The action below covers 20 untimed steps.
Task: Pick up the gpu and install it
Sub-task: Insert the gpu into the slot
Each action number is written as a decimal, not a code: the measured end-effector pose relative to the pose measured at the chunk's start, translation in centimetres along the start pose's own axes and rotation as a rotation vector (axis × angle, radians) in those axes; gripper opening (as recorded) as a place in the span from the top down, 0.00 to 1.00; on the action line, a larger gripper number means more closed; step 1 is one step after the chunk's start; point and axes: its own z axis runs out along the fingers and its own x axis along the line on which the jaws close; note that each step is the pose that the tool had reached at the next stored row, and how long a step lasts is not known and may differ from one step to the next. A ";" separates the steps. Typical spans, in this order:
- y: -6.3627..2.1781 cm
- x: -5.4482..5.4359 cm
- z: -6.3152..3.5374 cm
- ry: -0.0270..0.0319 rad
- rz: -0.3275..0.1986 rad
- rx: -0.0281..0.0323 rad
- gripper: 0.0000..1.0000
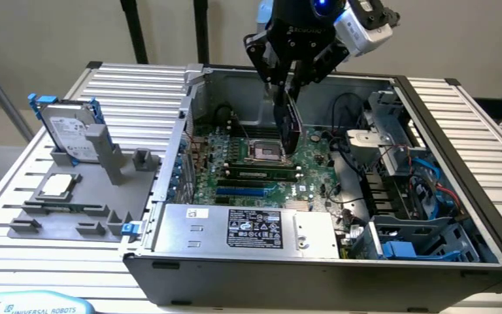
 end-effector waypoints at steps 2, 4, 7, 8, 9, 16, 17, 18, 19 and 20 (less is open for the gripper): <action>-0.01 0.0 0.15 0.0017 -0.036 0.0004 0.74; -0.02 0.0 0.31 0.0035 -0.072 0.0013 0.74; -0.03 0.0 0.58 0.0063 -0.128 0.0029 0.74; -0.04 0.0 0.68 0.0072 -0.146 0.0034 0.74; -0.04 0.0 0.77 0.0081 -0.164 0.0039 0.74; -0.08 0.0 1.39 0.0150 -0.291 0.0078 0.74; -0.08 0.0 1.48 0.0159 -0.309 0.0083 0.74; -0.08 0.0 1.56 0.0169 -0.327 0.0088 0.74; -0.09 0.0 1.65 0.0179 -0.345 0.0094 0.74; -0.09 -0.1 1.74 0.0188 -0.363 0.0099 0.74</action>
